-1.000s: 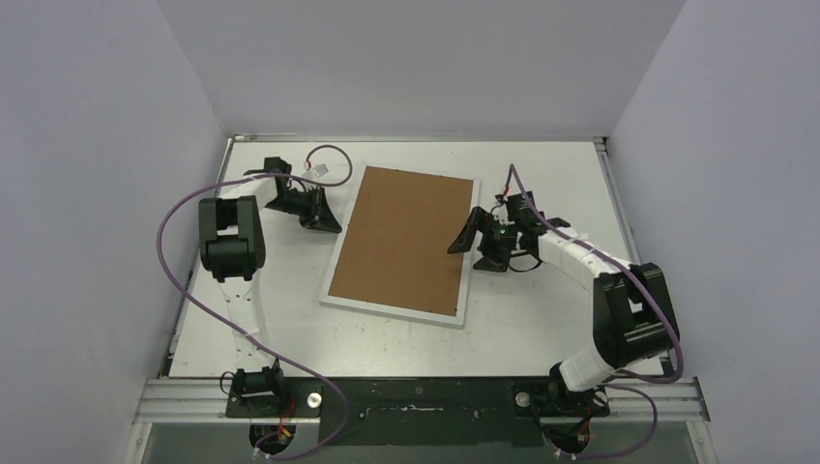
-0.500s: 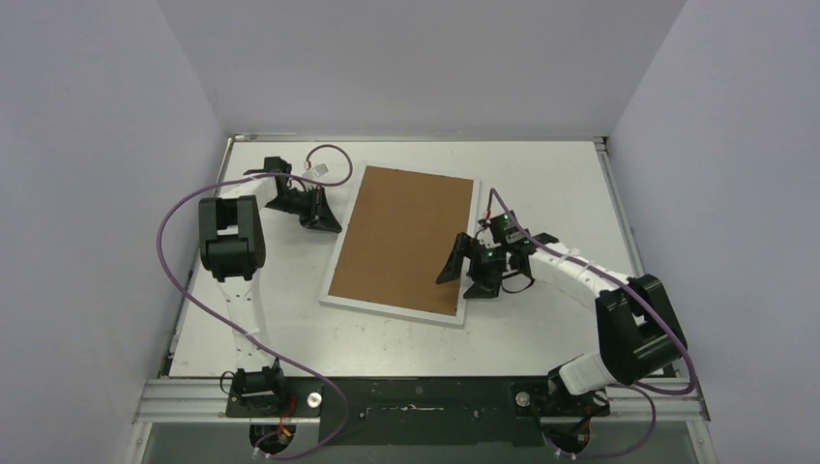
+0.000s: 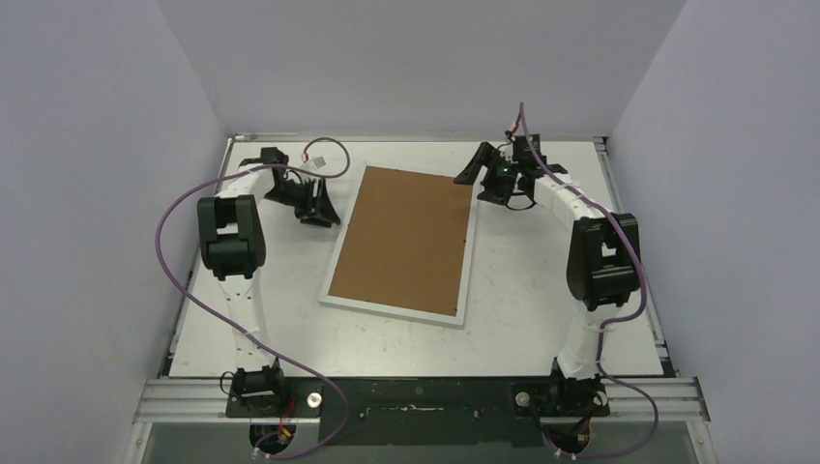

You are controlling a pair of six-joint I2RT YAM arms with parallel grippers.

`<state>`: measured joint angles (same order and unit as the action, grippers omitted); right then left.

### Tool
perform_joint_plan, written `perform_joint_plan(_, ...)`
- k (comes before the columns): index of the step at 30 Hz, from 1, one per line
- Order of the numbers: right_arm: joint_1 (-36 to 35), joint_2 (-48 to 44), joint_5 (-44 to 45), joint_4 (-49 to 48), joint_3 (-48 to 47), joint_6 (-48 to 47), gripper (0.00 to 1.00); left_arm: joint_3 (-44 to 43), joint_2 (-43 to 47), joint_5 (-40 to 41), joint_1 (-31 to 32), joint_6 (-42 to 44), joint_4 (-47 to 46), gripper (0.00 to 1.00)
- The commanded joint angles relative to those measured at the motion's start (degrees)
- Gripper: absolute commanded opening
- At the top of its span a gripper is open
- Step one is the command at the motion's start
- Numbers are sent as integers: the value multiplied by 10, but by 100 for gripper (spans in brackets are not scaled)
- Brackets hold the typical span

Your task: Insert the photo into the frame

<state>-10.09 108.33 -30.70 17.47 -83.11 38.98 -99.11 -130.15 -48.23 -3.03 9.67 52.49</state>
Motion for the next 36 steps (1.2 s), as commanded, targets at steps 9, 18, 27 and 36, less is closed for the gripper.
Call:
perform_joint_plan(9,22,147,-6,-38,-139,-3,84,-350,-162,9,9,-84,31,46)
perform_joint_plan(18,41,161,10,-53,-150,-8,84,-389,-217,8,39,-146,-24,45)
perform_joint_plan(27,46,207,55,-36,-202,-21,88,-373,-222,19,54,-130,-19,29)
perform_joint_plan(36,31,117,-1,-124,4,26,87,-213,-146,23,61,-58,-22,16)
